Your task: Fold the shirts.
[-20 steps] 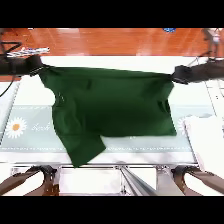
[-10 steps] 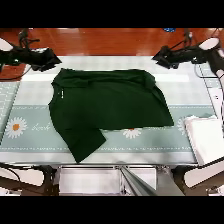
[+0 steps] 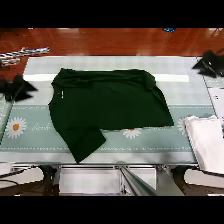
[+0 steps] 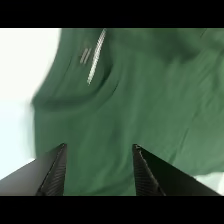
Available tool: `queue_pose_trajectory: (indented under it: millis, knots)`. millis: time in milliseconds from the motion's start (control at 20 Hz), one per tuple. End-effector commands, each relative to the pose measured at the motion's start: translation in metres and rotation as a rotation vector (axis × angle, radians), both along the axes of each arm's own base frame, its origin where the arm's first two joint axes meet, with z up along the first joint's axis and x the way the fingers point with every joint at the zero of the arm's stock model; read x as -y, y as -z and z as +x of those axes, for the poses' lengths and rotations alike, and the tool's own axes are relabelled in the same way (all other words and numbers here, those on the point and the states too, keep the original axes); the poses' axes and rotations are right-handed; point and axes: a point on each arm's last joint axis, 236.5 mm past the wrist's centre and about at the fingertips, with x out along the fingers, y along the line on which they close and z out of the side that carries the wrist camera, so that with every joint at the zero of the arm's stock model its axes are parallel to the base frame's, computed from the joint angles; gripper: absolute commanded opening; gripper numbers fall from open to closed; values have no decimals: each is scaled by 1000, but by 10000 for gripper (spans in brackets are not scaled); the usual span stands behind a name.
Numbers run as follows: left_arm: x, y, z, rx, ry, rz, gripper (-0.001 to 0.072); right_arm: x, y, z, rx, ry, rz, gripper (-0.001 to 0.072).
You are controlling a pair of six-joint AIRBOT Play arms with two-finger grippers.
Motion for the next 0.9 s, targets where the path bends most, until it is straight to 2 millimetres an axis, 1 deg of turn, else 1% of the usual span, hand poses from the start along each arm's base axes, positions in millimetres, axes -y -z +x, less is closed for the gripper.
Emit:
queue_pose_trajectory:
  millis: [0,100,200,250,350,450,550,650,750,800,850]
  knots:
    - [9,44,-65,-30,-173,-86,506,3,29,-62,5,74,-2,408]
    - [26,59,-90,-41,-196,-180,505,-16,52,-94,26,87,74,408]
    - [39,77,-118,-128,-181,-225,506,-32,69,-122,10,84,116,408]
    - [46,82,-126,-151,-175,-242,505,-39,77,-135,-3,77,122,408]
    - [57,91,-134,-177,-168,-252,505,-50,86,-152,-19,68,133,408]
    - [62,100,-133,-185,-163,-229,505,-56,87,-159,-14,70,145,408]
    - [69,105,-125,-181,-156,-210,505,-60,86,-160,-14,68,161,408]
    - [80,111,-121,-188,-116,-188,505,-62,85,-159,-9,71,171,408]
    - [91,119,-121,-214,-90,-179,505,-63,82,-156,4,78,184,408]
    - [96,123,-121,-226,-79,-173,505,-60,81,-151,21,90,177,408]
    - [100,126,-121,-239,-77,-171,504,-53,77,-145,47,113,162,408]
